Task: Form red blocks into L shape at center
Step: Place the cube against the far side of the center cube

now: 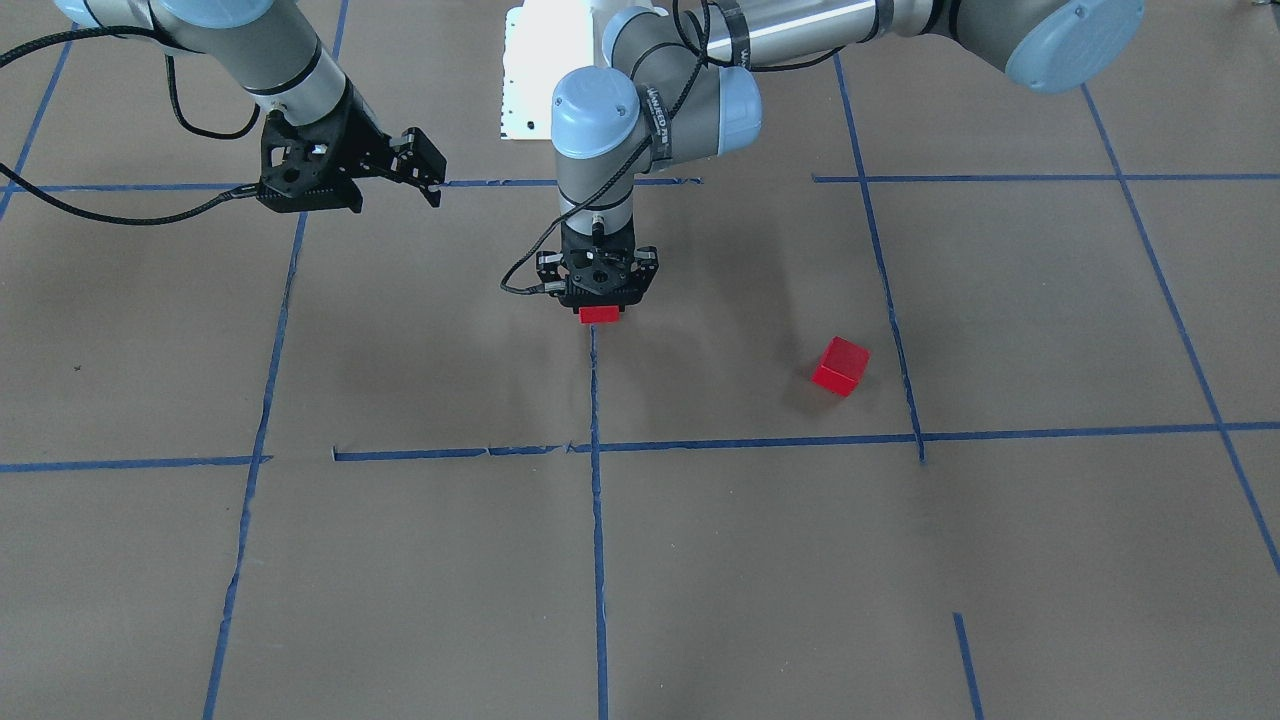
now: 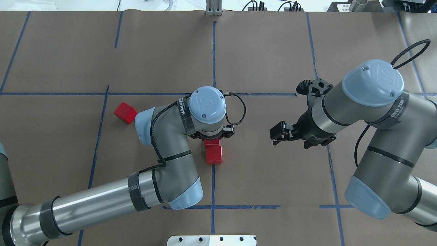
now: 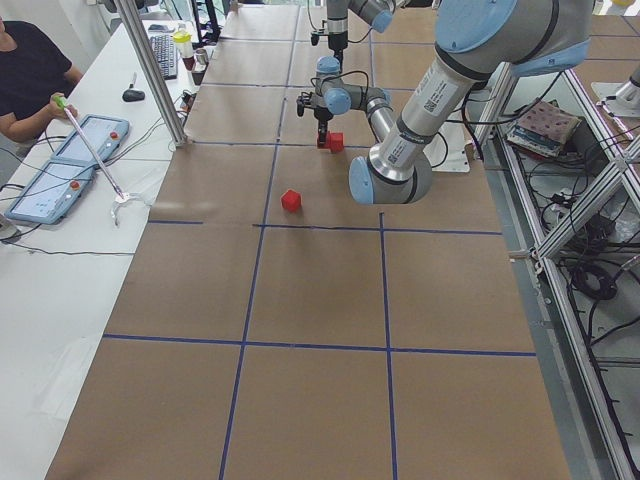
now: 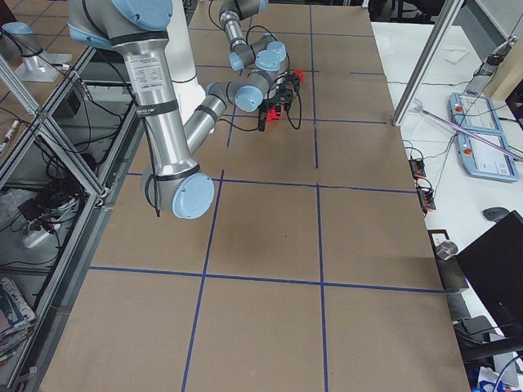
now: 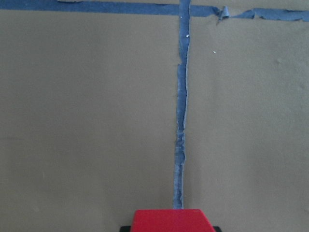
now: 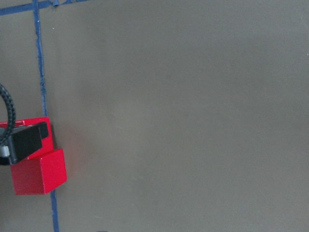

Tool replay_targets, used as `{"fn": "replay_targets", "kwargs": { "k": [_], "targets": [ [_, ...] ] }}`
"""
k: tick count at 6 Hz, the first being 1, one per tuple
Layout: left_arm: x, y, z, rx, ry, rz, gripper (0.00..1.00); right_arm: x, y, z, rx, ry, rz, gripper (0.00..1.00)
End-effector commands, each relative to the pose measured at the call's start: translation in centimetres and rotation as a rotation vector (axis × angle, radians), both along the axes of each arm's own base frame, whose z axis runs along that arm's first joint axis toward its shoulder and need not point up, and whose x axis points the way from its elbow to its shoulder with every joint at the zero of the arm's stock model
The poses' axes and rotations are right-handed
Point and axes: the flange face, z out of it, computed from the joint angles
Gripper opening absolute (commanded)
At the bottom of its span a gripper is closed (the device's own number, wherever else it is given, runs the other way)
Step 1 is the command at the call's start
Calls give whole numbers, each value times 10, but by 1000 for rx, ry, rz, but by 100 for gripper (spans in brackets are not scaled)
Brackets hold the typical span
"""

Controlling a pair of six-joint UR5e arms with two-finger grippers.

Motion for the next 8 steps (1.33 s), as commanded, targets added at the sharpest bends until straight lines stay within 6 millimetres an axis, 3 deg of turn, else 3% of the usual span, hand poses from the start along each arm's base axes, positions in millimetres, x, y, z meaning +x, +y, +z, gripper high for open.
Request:
{"fn": "replay_targets", "kwargs": {
  "k": [1, 6, 8],
  "targets": [
    [5, 2, 5, -3, -10, 4, 0, -1, 0, 1, -1, 1, -2, 100],
    [10, 8, 2, 11, -12, 3, 0, -1, 0, 0, 0, 0, -2, 100],
    [10, 8, 5, 11, -15, 4, 7, -1, 1, -1, 1, -1, -3, 100]
  ]
}}
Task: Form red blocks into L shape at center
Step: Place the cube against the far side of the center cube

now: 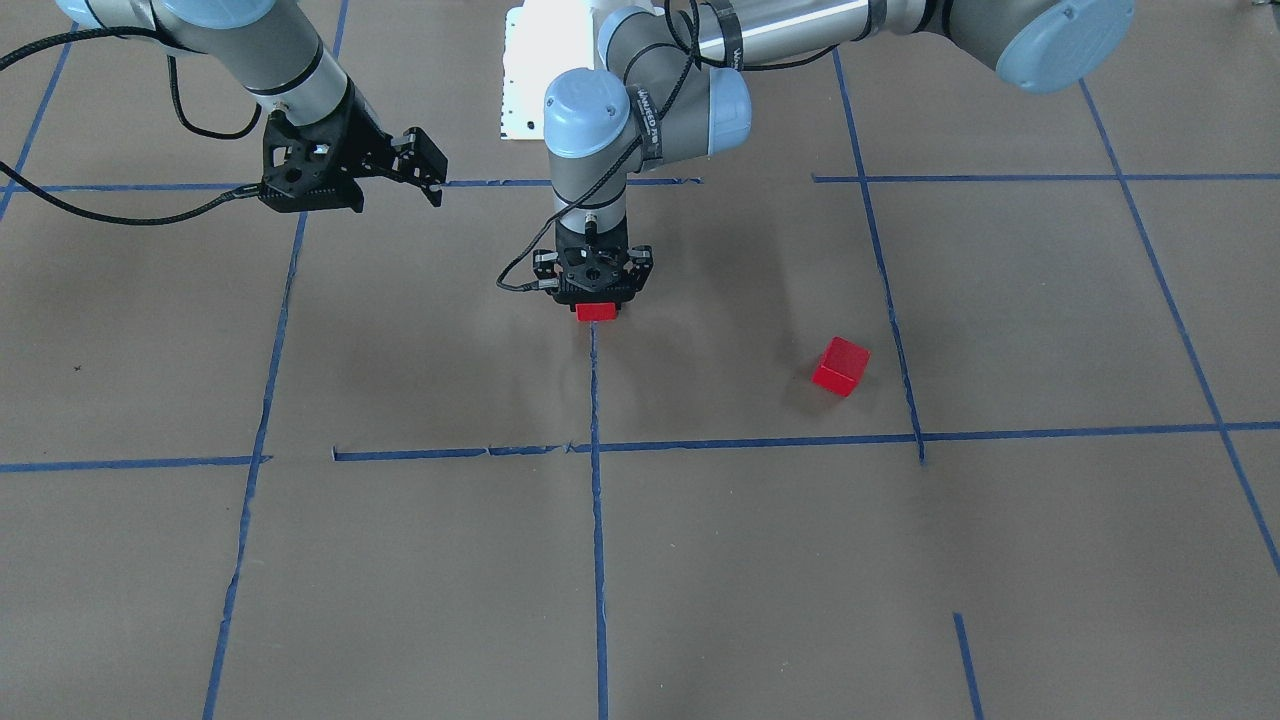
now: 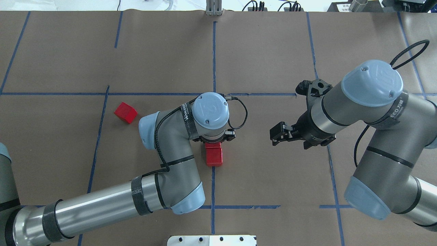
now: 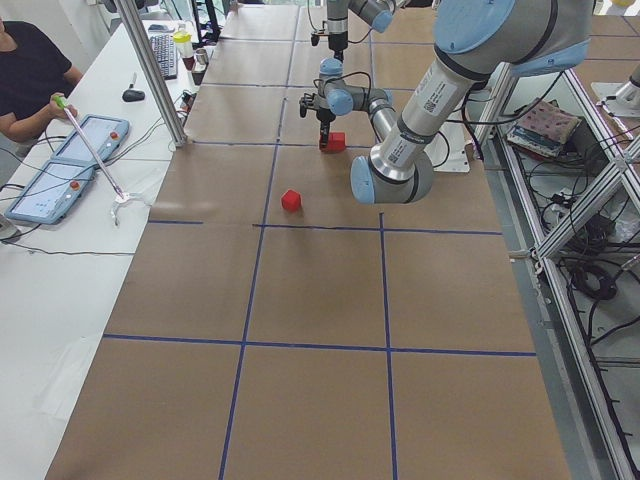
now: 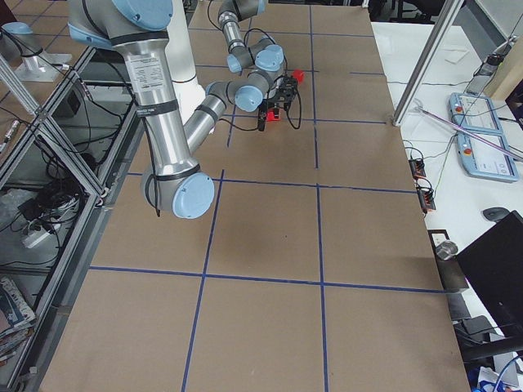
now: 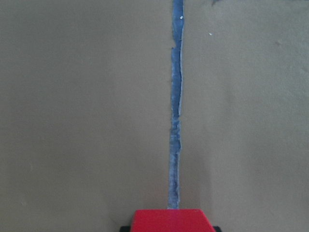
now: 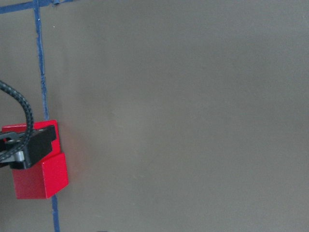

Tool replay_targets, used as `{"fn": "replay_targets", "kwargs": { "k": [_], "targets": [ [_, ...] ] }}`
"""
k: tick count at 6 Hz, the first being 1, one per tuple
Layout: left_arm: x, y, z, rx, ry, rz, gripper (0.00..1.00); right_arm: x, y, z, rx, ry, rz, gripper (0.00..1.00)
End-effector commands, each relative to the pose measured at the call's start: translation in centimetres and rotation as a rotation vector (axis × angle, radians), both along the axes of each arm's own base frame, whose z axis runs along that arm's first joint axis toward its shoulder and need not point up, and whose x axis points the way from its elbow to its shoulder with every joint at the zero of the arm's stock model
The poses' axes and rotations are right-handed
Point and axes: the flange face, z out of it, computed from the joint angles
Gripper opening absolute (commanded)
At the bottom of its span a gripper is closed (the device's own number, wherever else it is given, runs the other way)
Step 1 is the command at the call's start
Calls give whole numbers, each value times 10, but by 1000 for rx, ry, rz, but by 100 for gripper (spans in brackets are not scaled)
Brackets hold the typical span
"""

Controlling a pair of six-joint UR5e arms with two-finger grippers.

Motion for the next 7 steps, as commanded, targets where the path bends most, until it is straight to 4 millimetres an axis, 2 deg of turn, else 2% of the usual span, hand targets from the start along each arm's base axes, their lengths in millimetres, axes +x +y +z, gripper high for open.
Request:
{"fn": "replay_targets", "kwargs": {
  "k": [1, 2, 3, 5, 6, 7],
  "targets": [
    [0, 0, 3, 1, -3, 1, 27, 1, 0, -1, 1, -1, 3, 100],
    [0, 0, 1, 9, 19, 1, 61, 1, 0, -2, 2, -4, 3, 100],
    [2, 2, 6, 17, 36, 3, 100, 1, 0, -2, 2, -4, 3, 100],
    [2, 2, 6, 19, 36, 4, 100, 0, 0, -2, 1, -2, 1, 100],
    [-5, -3, 2, 23, 42, -7, 100, 1, 0, -2, 2, -4, 2, 100],
    [-33, -23, -7, 37, 67, -42, 100, 2, 0, -3, 2, -5, 3, 100]
  ]
}}
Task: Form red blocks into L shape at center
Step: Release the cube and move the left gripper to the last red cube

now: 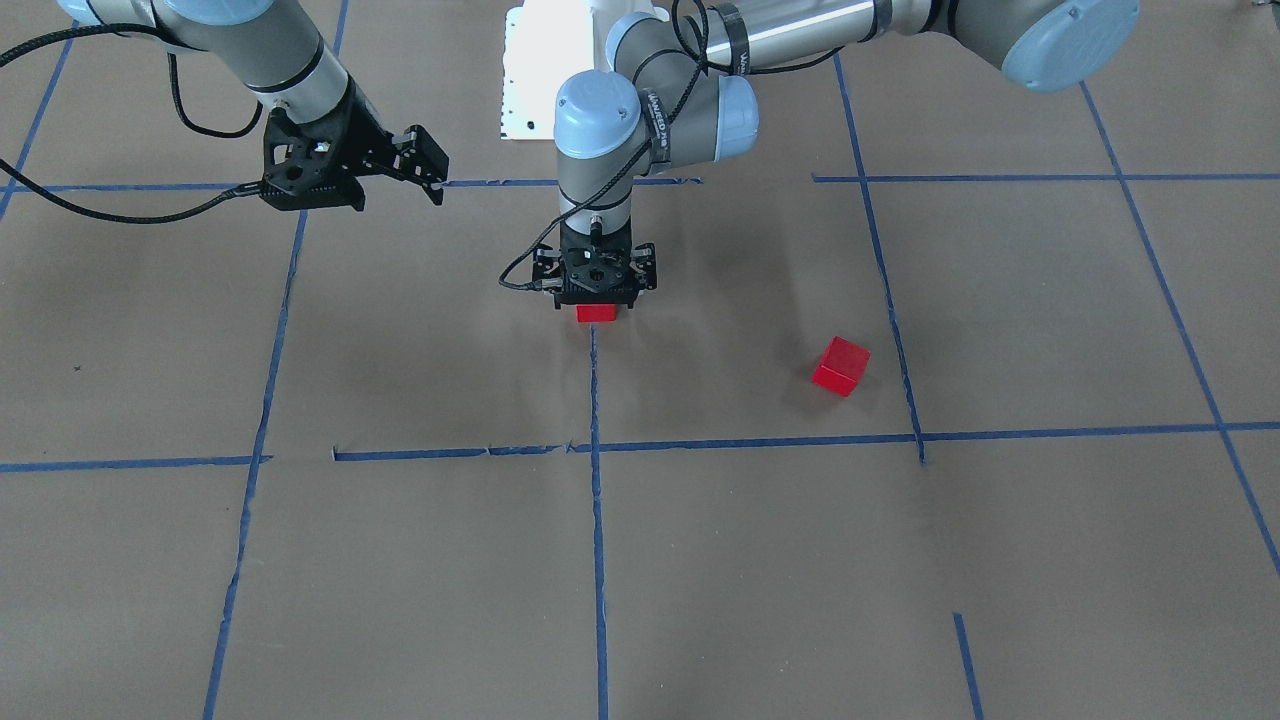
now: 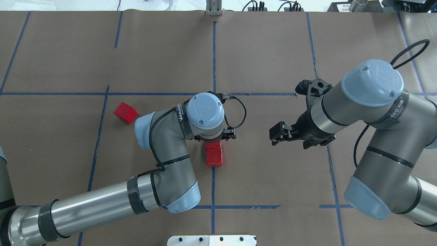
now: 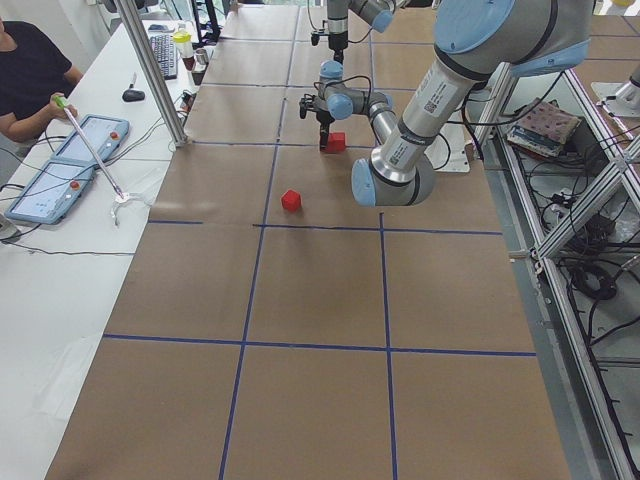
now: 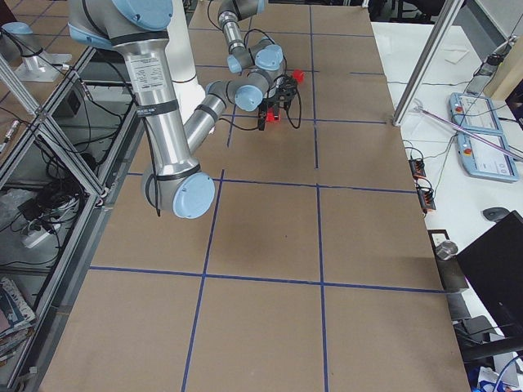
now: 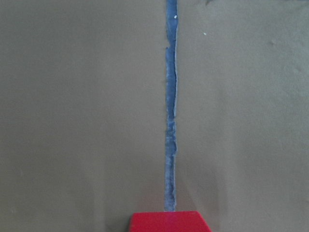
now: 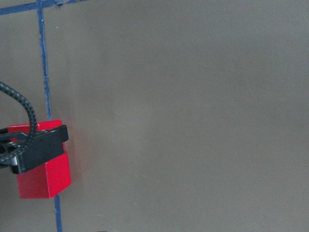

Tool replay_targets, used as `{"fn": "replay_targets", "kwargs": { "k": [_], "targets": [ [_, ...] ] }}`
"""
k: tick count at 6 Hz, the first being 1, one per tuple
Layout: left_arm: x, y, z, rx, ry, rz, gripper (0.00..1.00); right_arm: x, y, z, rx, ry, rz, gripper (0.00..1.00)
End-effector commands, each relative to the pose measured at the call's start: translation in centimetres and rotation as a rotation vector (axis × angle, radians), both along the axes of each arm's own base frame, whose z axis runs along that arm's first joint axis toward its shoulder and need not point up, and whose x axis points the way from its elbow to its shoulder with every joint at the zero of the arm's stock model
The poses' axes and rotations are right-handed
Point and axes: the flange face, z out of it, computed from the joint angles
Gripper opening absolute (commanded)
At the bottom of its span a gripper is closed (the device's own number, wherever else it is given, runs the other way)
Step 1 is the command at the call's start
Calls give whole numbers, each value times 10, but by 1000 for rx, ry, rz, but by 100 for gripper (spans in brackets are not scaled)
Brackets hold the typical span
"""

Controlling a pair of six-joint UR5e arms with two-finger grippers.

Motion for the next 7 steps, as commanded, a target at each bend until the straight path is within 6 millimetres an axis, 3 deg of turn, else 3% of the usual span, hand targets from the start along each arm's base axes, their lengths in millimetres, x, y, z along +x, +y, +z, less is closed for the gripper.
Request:
{"fn": "replay_targets", "kwargs": {
  "k": [1, 3, 5, 6, 7],
  "targets": [
    [-58, -7, 20, 71, 21, 11, 100, 4, 1, 3, -2, 2, 3, 100],
    [-153, -31, 63, 275, -24, 92, 100, 22, 14, 13, -7, 10, 3, 100],
    [-233, -87, 126, 383, -93, 248, 100, 22, 14, 16, -6, 18, 10, 100],
    [-257, -99, 160, 396, -115, 318, 100, 22, 14, 18, -9, 22, 12, 100],
    [-266, -101, 183, 371, -130, 330, 100, 22, 15, 26, -16, 36, 10, 100]
  ]
}}
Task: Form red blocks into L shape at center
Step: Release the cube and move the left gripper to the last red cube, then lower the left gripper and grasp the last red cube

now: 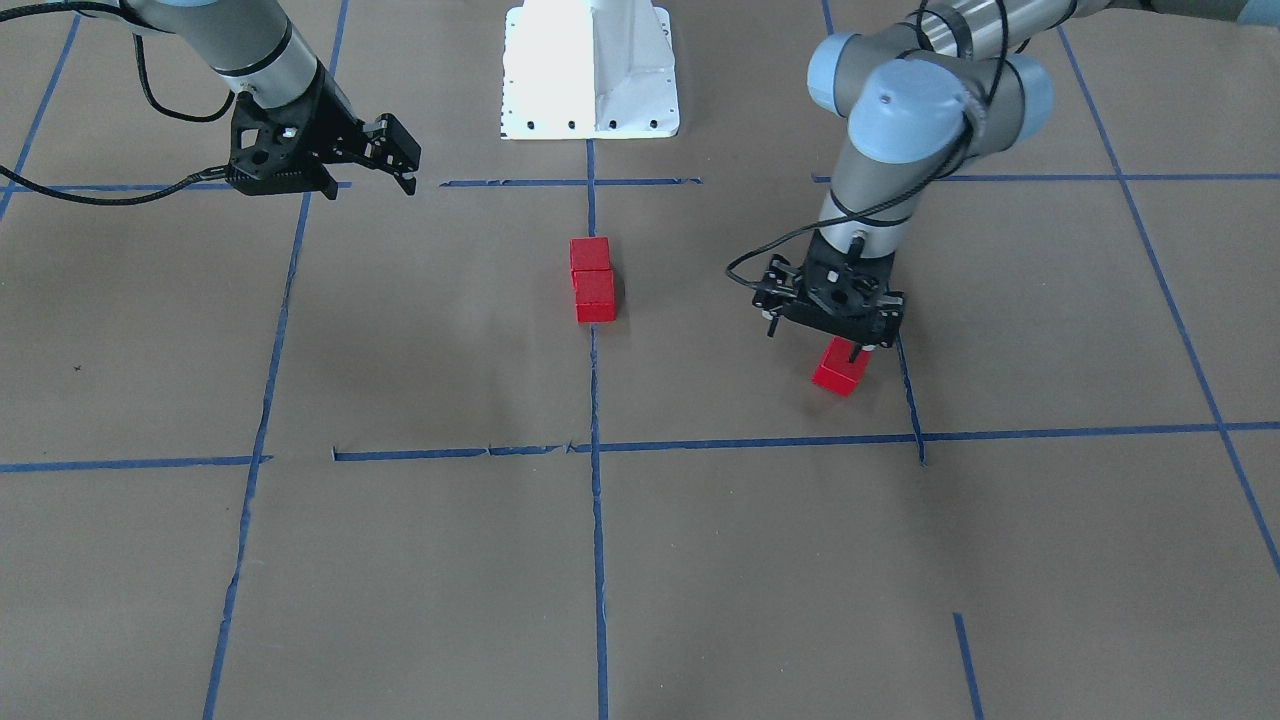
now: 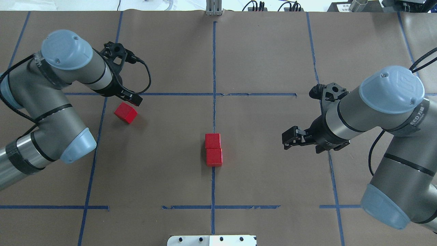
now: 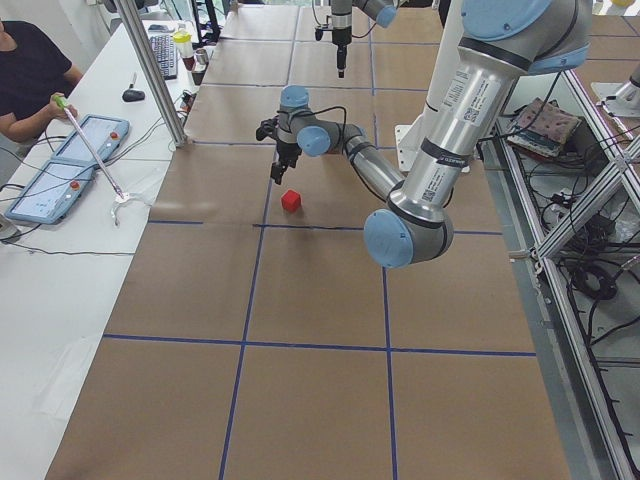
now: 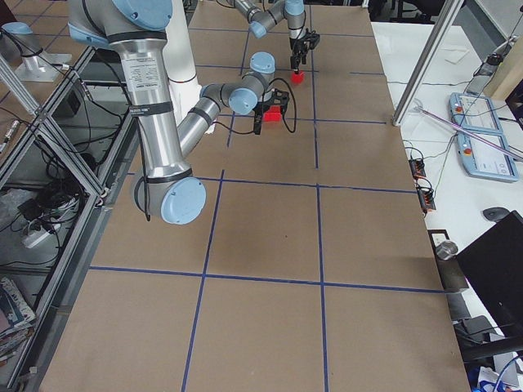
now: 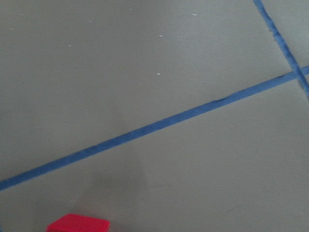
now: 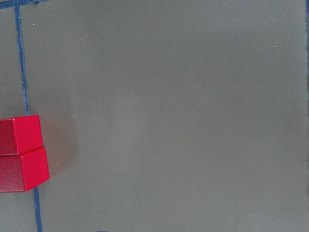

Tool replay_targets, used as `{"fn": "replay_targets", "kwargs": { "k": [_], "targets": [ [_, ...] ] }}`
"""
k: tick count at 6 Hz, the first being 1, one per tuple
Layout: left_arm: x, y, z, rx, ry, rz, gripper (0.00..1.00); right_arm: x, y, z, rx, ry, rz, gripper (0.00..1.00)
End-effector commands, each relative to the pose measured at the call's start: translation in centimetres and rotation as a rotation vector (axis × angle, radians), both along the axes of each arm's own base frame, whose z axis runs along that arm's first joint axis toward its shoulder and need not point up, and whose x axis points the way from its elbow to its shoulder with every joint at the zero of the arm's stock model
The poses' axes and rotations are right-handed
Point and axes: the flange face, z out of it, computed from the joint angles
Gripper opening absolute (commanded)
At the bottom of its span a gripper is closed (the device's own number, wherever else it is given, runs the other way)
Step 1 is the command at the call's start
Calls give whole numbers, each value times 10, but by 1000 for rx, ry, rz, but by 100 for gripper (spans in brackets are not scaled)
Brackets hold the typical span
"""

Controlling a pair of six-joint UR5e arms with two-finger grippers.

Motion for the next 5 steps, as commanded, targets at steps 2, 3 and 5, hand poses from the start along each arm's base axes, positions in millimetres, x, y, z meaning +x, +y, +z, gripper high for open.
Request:
{"fn": "replay_targets", "kwargs": {
  "k": [2, 3, 5],
  "targets": [
    [0, -13, 73, -4, 16, 17, 100, -1, -1, 17, -19, 31, 1, 100],
    [5, -16, 73, -14, 19, 11, 100, -4, -2, 18, -22, 33, -2, 100],
    [6, -10, 60, -27, 74, 32, 100, -4, -1, 15, -18, 28, -3, 100]
  ]
}}
